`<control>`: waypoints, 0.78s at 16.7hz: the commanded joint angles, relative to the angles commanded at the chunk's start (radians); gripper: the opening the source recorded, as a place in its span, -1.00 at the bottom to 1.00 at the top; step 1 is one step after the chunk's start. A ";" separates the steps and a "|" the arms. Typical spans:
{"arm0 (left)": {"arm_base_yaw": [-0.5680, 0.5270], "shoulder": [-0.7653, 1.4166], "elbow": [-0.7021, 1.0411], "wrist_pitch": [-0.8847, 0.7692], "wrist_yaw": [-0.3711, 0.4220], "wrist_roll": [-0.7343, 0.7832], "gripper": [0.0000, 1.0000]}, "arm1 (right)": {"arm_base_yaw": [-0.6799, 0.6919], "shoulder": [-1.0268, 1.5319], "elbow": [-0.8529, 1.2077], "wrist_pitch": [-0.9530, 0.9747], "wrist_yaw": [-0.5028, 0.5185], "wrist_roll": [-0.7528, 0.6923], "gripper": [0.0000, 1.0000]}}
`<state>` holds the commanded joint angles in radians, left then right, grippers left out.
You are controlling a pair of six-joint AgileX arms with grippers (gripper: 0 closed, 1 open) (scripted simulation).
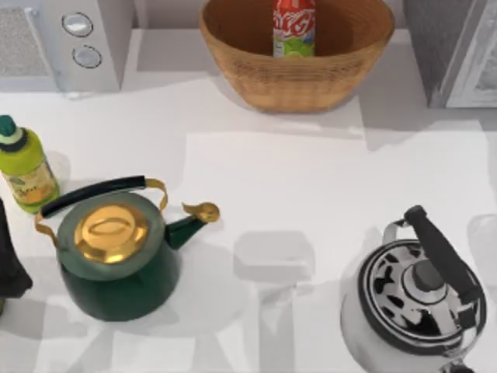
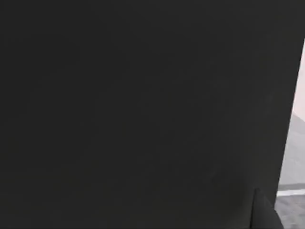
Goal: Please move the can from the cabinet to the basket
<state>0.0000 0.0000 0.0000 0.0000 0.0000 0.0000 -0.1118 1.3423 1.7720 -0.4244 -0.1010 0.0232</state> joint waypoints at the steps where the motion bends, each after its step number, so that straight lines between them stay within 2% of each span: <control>1: 0.000 0.000 0.000 0.000 0.000 0.000 1.00 | 0.095 -0.005 -0.005 -0.003 0.095 -0.001 1.00; 4: 0.000 0.000 0.000 0.000 0.000 0.000 1.00 | 0.340 -0.024 -0.023 -0.009 0.341 -0.002 1.00; 7: 0.000 0.000 0.000 0.000 0.000 0.000 1.00 | 0.495 -0.042 -0.042 -0.013 0.495 -0.003 1.00; 9: 0.000 0.000 0.000 0.000 0.000 0.000 1.00 | 0.545 -0.049 -0.050 -0.014 0.545 -0.004 1.00; 13: 0.000 0.000 0.000 0.000 0.000 0.000 1.00 | 0.554 -0.050 -0.051 -0.014 0.554 -0.004 1.00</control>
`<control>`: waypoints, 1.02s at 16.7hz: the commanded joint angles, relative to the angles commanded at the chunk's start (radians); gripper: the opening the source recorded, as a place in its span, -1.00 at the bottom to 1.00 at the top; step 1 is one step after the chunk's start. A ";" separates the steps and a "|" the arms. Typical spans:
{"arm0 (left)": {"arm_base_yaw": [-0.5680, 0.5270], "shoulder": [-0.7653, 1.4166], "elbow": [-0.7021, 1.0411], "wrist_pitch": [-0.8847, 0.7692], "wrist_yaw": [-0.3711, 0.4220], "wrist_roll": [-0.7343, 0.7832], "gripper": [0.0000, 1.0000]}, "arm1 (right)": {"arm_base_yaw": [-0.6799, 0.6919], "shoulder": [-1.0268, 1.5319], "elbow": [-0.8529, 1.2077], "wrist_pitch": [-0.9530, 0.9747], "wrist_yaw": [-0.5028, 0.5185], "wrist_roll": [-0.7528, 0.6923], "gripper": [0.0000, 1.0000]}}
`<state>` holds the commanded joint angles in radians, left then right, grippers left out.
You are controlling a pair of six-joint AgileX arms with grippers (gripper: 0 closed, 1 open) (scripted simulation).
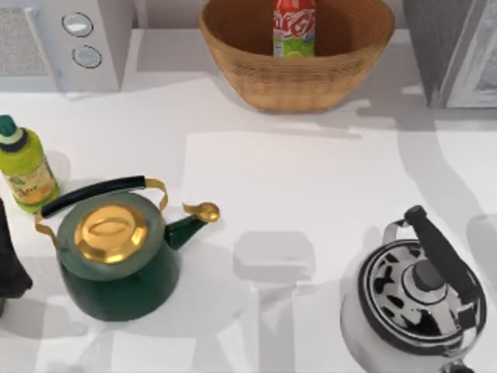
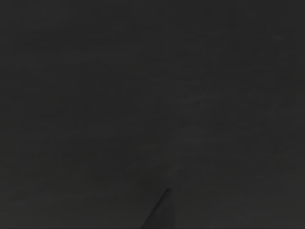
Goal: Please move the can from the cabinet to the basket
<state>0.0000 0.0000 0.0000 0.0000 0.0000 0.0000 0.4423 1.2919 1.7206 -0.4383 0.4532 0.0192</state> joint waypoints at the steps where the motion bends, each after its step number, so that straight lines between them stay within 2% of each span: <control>1: 0.000 0.000 0.000 0.000 0.000 0.000 1.00 | -0.024 -0.022 0.008 -0.007 0.019 -0.013 1.00; 10: 0.000 0.000 0.000 0.000 0.000 0.000 1.00 | -0.108 0.128 0.114 0.038 -0.062 -0.011 1.00; 17: 0.000 0.000 0.000 0.000 0.000 0.000 1.00 | -0.108 0.056 0.041 0.056 -0.075 -0.012 1.00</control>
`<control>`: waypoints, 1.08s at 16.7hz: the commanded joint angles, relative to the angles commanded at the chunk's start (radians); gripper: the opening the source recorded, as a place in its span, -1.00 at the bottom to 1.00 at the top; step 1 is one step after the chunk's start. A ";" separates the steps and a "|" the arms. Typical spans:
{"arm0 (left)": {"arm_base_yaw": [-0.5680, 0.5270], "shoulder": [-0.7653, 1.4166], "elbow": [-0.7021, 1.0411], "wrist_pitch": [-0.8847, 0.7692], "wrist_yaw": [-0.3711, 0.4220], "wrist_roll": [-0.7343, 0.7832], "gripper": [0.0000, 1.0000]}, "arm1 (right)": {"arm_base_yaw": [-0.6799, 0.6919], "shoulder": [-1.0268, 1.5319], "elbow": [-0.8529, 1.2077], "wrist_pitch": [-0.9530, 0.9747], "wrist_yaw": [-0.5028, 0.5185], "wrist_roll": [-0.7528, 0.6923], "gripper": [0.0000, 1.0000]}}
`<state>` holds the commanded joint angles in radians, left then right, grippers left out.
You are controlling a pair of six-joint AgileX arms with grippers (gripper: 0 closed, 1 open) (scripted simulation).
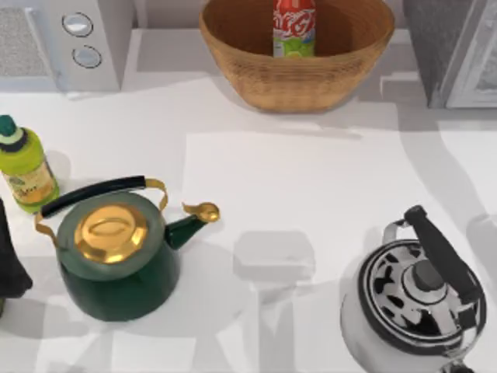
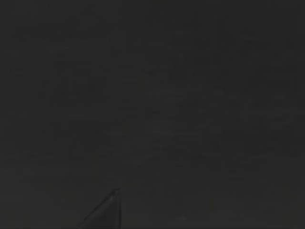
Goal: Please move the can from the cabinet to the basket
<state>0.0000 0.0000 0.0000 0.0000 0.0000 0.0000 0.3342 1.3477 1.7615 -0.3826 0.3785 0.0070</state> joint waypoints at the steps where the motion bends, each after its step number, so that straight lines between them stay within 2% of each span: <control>1: 0.000 0.000 0.000 0.000 0.000 0.000 1.00 | -0.007 -0.033 -0.042 0.011 -0.010 0.000 1.00; 6: 0.000 0.000 0.000 0.000 0.000 0.000 1.00 | -0.067 -0.290 -0.393 0.085 -0.082 -0.001 1.00; 18: 0.000 0.000 0.000 0.000 0.000 0.000 1.00 | -0.282 -1.135 -1.515 0.318 -0.316 -0.007 1.00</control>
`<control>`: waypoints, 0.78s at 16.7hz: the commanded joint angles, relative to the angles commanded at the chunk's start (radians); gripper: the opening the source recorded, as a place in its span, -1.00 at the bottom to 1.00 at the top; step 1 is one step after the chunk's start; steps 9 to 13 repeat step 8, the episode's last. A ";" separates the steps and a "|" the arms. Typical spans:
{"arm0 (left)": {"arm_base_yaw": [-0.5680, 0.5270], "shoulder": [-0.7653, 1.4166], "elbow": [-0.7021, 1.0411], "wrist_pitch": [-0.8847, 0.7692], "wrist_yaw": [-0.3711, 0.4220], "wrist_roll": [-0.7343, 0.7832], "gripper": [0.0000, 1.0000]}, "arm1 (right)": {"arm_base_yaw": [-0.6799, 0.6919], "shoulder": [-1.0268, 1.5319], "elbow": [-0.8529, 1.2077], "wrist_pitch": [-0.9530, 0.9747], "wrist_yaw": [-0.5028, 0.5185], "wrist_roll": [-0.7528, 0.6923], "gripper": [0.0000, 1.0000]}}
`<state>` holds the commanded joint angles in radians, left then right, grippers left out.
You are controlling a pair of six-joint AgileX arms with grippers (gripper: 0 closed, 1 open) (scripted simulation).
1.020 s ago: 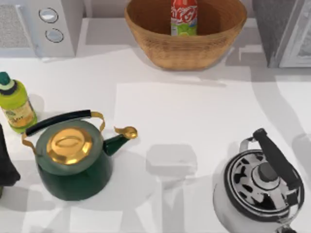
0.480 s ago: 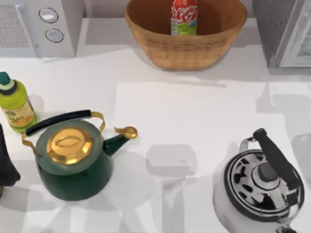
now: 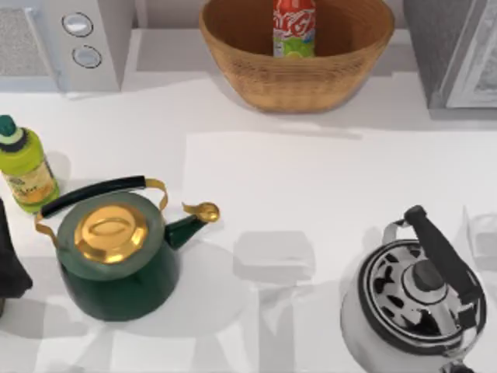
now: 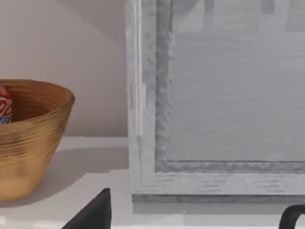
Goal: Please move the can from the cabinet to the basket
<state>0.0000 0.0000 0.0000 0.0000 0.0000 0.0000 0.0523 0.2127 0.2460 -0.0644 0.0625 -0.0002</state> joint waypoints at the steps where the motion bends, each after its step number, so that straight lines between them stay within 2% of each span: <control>1: 0.000 0.000 0.000 0.000 0.000 0.000 1.00 | -0.013 -0.055 -0.066 0.016 -0.015 0.000 1.00; 5: 0.000 0.000 0.000 0.000 0.000 0.000 1.00 | -0.048 -0.197 -0.228 0.059 -0.057 0.000 1.00; 13: 0.000 0.000 0.000 0.000 0.000 0.000 1.00 | -0.052 -0.213 -0.246 0.064 -0.062 0.000 1.00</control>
